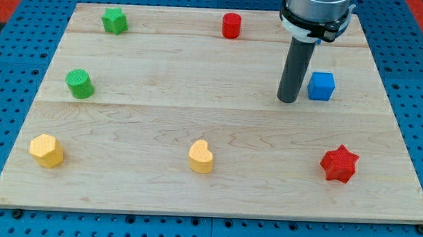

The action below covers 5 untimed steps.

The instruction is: Move the blue cube towards green circle

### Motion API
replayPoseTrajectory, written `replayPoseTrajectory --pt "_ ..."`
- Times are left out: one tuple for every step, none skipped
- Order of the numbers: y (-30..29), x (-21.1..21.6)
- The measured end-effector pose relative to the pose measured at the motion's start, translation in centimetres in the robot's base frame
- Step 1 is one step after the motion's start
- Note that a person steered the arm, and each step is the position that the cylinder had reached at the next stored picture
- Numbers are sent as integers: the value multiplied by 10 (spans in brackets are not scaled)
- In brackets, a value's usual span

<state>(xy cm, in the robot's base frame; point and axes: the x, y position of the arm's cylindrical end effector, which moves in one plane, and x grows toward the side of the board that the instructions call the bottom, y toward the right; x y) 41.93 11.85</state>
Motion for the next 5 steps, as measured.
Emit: replayPoseTrajectory --pt "-6 -1" --pt "-5 21" --pt "49 46" --pt "140 19" --pt "148 -28"
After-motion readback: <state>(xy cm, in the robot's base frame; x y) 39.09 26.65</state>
